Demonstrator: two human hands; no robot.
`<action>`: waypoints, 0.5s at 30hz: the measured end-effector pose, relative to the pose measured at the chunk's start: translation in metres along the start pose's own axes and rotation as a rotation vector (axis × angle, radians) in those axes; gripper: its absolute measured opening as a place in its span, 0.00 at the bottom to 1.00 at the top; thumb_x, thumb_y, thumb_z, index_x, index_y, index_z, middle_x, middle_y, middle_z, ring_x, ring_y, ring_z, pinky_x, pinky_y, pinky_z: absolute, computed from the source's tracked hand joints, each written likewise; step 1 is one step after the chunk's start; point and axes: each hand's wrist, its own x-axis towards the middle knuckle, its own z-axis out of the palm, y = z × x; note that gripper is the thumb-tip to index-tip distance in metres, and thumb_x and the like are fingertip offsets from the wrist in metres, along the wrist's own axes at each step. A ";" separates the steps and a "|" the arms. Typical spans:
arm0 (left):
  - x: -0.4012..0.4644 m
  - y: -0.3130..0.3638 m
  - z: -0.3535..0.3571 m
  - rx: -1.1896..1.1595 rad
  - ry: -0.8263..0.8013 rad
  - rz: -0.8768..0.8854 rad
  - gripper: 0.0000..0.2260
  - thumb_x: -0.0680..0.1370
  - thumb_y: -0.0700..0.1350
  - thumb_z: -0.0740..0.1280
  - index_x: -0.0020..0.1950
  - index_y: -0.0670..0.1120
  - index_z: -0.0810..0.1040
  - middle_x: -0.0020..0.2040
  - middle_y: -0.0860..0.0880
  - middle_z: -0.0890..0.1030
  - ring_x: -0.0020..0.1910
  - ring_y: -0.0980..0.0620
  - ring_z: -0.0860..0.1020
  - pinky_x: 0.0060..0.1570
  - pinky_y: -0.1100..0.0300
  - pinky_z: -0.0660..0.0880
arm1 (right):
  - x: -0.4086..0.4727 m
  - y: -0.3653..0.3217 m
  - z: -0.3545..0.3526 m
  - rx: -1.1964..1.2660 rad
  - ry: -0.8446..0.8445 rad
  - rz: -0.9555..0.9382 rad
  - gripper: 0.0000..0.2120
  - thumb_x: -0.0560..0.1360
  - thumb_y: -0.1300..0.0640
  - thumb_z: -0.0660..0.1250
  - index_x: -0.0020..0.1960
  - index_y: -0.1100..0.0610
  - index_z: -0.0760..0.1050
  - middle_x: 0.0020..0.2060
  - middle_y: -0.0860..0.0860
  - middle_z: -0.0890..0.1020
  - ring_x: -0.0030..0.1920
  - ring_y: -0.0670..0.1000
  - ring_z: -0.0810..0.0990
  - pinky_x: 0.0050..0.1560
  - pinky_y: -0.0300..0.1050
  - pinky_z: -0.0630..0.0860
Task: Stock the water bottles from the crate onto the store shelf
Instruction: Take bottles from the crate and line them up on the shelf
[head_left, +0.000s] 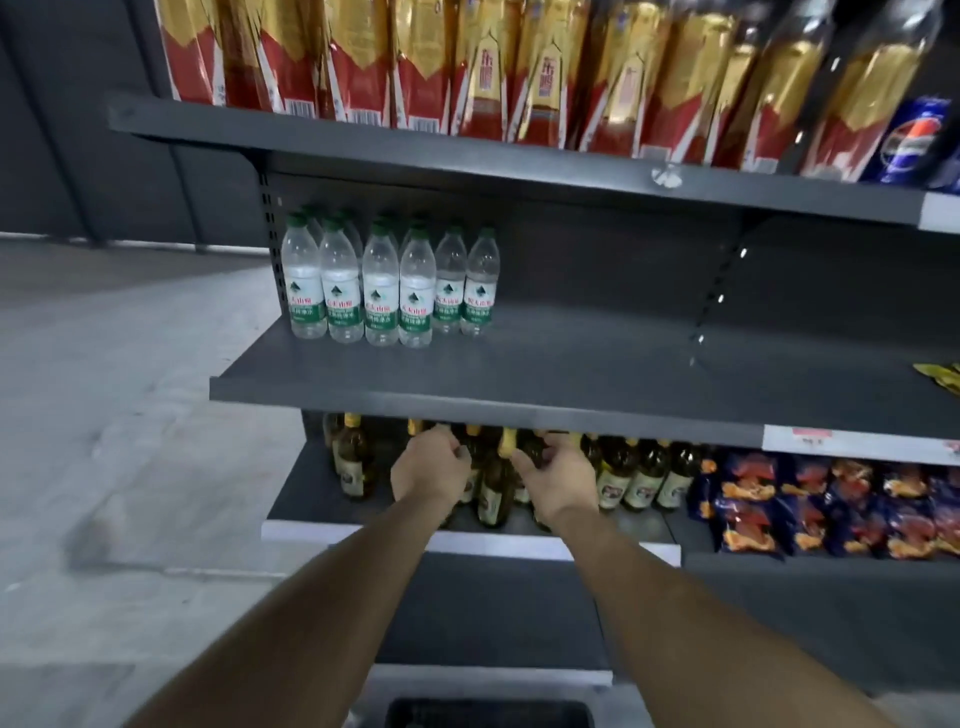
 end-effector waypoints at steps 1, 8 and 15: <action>-0.012 0.001 0.006 0.013 -0.022 0.006 0.07 0.79 0.51 0.64 0.48 0.51 0.79 0.45 0.52 0.82 0.45 0.49 0.80 0.40 0.58 0.72 | -0.009 0.010 -0.003 0.003 -0.013 0.014 0.29 0.74 0.43 0.70 0.69 0.57 0.69 0.58 0.54 0.79 0.58 0.55 0.78 0.56 0.44 0.73; -0.066 -0.015 0.053 0.067 -0.180 0.026 0.14 0.78 0.56 0.65 0.60 0.51 0.79 0.57 0.49 0.82 0.55 0.46 0.80 0.49 0.56 0.75 | -0.055 0.070 0.005 0.064 -0.095 0.143 0.31 0.74 0.43 0.70 0.71 0.57 0.67 0.58 0.53 0.80 0.58 0.56 0.78 0.47 0.41 0.69; -0.083 -0.054 0.100 0.058 -0.324 -0.019 0.18 0.78 0.56 0.65 0.66 0.51 0.75 0.62 0.49 0.77 0.58 0.47 0.78 0.52 0.55 0.76 | -0.071 0.119 0.038 0.020 -0.188 0.274 0.32 0.75 0.43 0.69 0.72 0.57 0.64 0.61 0.56 0.77 0.58 0.57 0.78 0.47 0.43 0.71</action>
